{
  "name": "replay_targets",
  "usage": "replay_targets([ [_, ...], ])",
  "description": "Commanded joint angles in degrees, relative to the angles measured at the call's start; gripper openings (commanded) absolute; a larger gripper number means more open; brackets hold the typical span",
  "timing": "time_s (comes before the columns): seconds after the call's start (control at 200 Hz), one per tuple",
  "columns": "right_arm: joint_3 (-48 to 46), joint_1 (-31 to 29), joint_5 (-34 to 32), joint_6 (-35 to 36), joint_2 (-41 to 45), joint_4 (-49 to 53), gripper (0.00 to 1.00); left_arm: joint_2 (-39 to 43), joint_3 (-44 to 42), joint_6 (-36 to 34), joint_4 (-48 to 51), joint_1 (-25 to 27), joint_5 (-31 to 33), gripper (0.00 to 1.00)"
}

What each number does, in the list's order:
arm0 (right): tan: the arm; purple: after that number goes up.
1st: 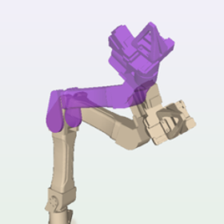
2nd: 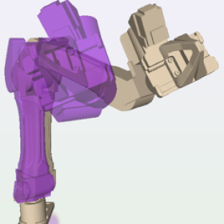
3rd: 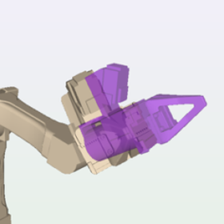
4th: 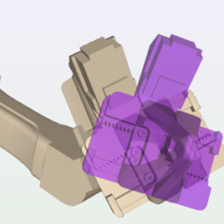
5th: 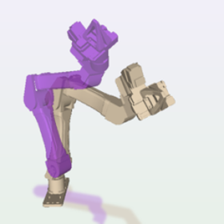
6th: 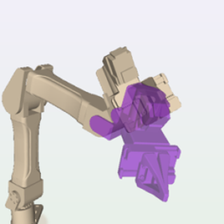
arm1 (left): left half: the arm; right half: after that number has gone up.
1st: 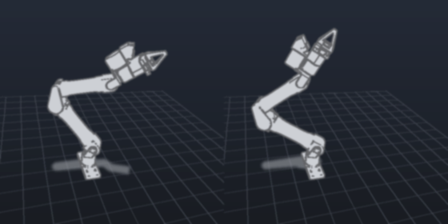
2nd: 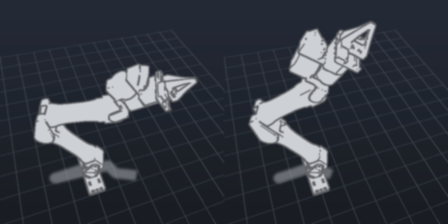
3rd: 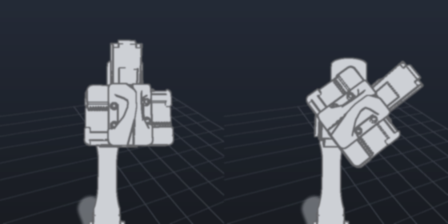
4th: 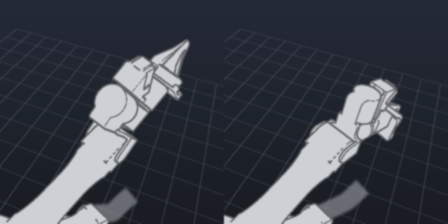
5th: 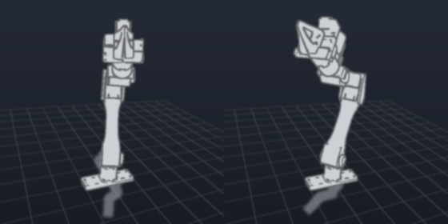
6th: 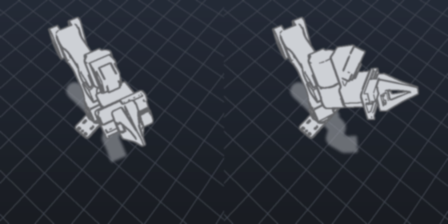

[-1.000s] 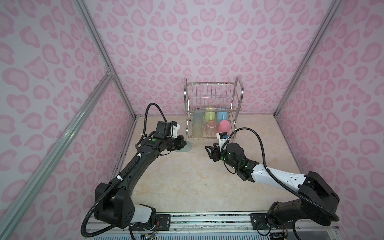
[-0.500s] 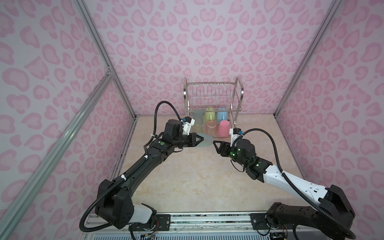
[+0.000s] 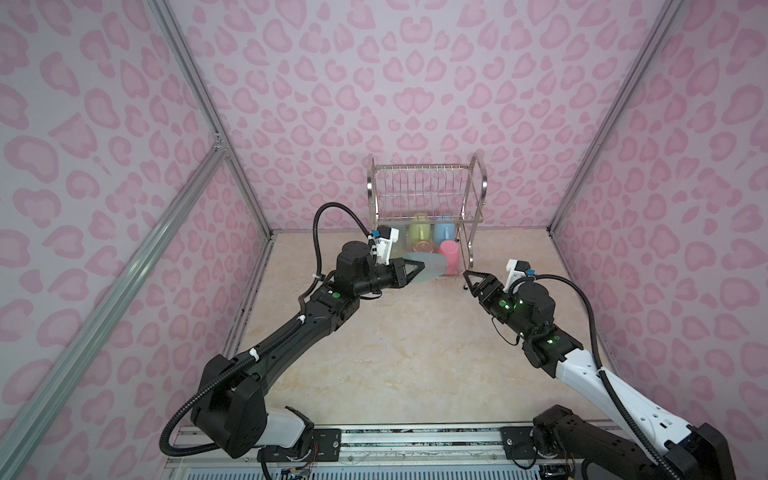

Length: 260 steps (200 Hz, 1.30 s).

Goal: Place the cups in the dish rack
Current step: 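Close the right gripper on the frosted teal cup base while the left gripper holds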

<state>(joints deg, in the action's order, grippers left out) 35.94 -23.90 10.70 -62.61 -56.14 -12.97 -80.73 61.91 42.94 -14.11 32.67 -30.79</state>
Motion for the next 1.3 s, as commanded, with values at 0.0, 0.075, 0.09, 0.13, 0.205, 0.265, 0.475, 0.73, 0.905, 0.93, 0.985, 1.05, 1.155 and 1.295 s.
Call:
replay_targets([
  [0.0,-1.17,1.55,2.35,-4.82,2.07,-3.5,0.76,0.92,-0.94,3.75,-10.8,1.22,3.23,0.04],
  [0.075,-1.32,2.64,2.98,-6.03,3.33,-3.3,0.79,0.71,-1.26,4.79,-13.47,2.48,4.28,0.04],
  [0.09,-1.32,2.84,3.07,-6.25,3.51,-3.3,0.79,0.62,-1.29,4.97,-13.88,2.75,4.4,0.04],
  [0.13,-1.32,3.31,3.44,-6.87,3.98,-3.59,0.8,0.37,-1.31,5.31,-15.28,3.39,4.59,0.04],
  [0.205,-1.58,4.35,4.3,-8.88,4.37,-4.89,0.82,-0.29,-0.94,5.77,-16.6,4.77,5.16,0.04],
  [0.265,-1.84,5.14,5.22,-10.76,4.31,-6.88,0.83,-1.19,-0.68,6.51,-18.0,5.62,5.42,0.03],
  [0.475,-1.99,6.37,7.64,-17.82,2.2,-13.66,0.84,-5.31,2.45,9.37,-22.37,8.7,4.97,0.03],
  [0.73,0.3,6.74,7.35,-21.67,0.6,-16.31,0.86,-11.76,6.81,13.54,-27.36,9.21,1.35,0.03],
  [0.905,2.24,8.22,8.98,-22.63,-1.93,-17.04,0.85,-15.39,8.14,17.22,-32.1,9.49,-1.49,0.03],
  [0.93,2.4,8.34,9.45,-22.65,-2.46,-17.51,0.85,-15.69,8.14,17.64,-32.64,9.54,-1.69,0.03],
  [0.985,2.93,8.67,10.11,-22.59,-3.42,-17.42,0.85,-16.12,8.15,18.05,-33.29,9.7,-2.25,0.03],
  [1.05,3.46,8.83,10.93,-22.34,-4.45,-17.17,0.84,-16.31,8.61,17.97,-33.35,10.04,-2.61,0.03],
  [1.155,3.37,9.31,11.45,-22.21,-5.27,-18.86,0.83,-16.72,9.18,18.1,-33.18,10.31,-3.53,0.03],
  [1.295,4.59,10.0,12.39,-21.19,-6.48,-18.6,0.77,-17.32,9.28,18.53,-33.14,10.6,-4.19,0.03],
])
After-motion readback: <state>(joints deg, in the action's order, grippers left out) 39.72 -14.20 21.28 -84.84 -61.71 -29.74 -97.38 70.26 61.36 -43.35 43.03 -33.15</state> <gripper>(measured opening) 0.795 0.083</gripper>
